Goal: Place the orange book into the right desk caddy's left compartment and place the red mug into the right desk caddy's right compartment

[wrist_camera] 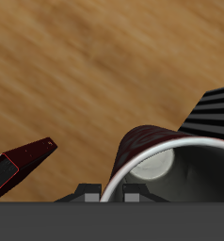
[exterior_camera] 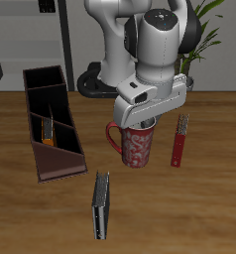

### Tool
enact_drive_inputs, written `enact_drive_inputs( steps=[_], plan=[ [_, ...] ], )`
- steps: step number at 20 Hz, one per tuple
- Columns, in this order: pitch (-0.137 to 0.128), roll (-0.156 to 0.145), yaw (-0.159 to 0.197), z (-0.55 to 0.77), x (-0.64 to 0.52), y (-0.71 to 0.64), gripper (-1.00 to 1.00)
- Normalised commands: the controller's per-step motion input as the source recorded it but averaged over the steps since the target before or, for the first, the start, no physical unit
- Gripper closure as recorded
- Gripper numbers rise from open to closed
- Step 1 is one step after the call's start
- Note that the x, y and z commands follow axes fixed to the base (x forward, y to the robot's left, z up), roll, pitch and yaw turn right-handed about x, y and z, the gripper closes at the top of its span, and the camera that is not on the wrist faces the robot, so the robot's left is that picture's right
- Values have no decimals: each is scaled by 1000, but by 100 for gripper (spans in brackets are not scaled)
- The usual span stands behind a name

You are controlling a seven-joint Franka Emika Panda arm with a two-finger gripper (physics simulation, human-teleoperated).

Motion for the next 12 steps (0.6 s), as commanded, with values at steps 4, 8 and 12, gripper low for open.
enact_drive_inputs(
  steps=[4,8,12],
  plan=[
    [-20,10,-233,540,-628,-744,100],
    [-25,9,-56,194,-355,-311,100],
    [-5,29,-75,255,-491,-365,100]
  ],
)
